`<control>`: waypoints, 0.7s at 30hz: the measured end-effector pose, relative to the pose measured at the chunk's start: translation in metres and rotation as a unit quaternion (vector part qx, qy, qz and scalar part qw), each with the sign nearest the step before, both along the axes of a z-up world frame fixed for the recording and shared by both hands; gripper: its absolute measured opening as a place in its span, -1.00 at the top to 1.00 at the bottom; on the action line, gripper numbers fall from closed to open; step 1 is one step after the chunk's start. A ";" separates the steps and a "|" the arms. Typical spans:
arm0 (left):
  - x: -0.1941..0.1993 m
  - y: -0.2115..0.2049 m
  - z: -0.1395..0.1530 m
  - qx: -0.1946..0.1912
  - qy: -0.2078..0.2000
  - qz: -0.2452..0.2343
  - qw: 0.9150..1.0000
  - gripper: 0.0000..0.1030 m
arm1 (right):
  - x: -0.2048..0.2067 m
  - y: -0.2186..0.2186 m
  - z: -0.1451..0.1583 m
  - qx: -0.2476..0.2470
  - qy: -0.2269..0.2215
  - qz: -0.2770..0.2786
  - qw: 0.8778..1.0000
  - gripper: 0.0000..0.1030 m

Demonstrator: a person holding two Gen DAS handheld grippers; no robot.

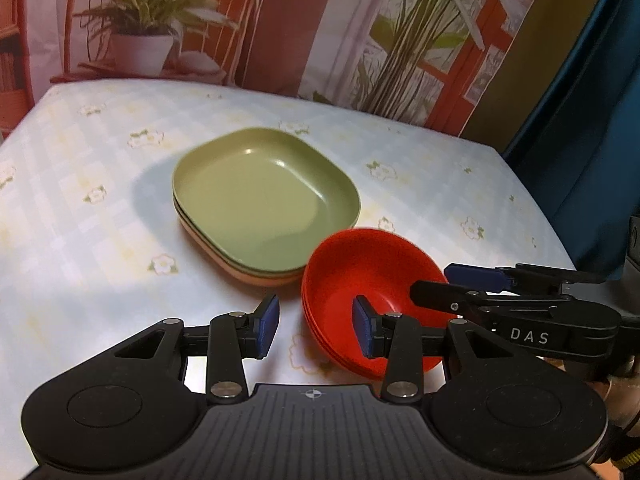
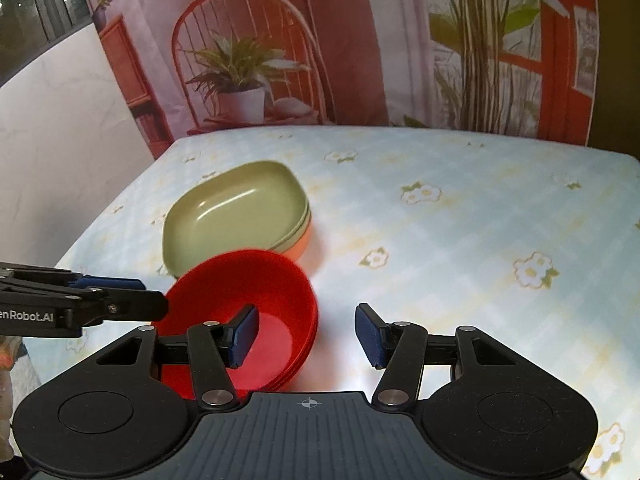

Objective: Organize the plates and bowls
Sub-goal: 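Move the left tool to the rim of the red bowl stack, then close the left gripper on the red bowl stack rim and lift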

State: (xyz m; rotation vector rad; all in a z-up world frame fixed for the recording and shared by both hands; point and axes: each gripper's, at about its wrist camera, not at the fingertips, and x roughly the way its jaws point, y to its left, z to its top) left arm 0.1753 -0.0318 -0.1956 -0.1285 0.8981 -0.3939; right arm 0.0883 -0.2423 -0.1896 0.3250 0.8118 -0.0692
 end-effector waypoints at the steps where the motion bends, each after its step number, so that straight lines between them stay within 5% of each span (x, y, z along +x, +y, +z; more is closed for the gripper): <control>1: 0.001 0.000 -0.003 -0.001 0.005 -0.001 1.000 0.18 | 0.000 0.001 -0.002 0.003 0.002 0.000 1.000 0.07; 10: 0.008 -0.005 -0.018 -0.018 0.033 -0.011 0.999 0.21 | 0.006 0.009 -0.014 0.016 0.014 0.006 1.000 0.16; 21: 0.008 -0.006 -0.018 -0.028 0.030 -0.014 0.999 0.46 | 0.007 0.008 -0.017 0.020 0.016 0.004 1.000 0.57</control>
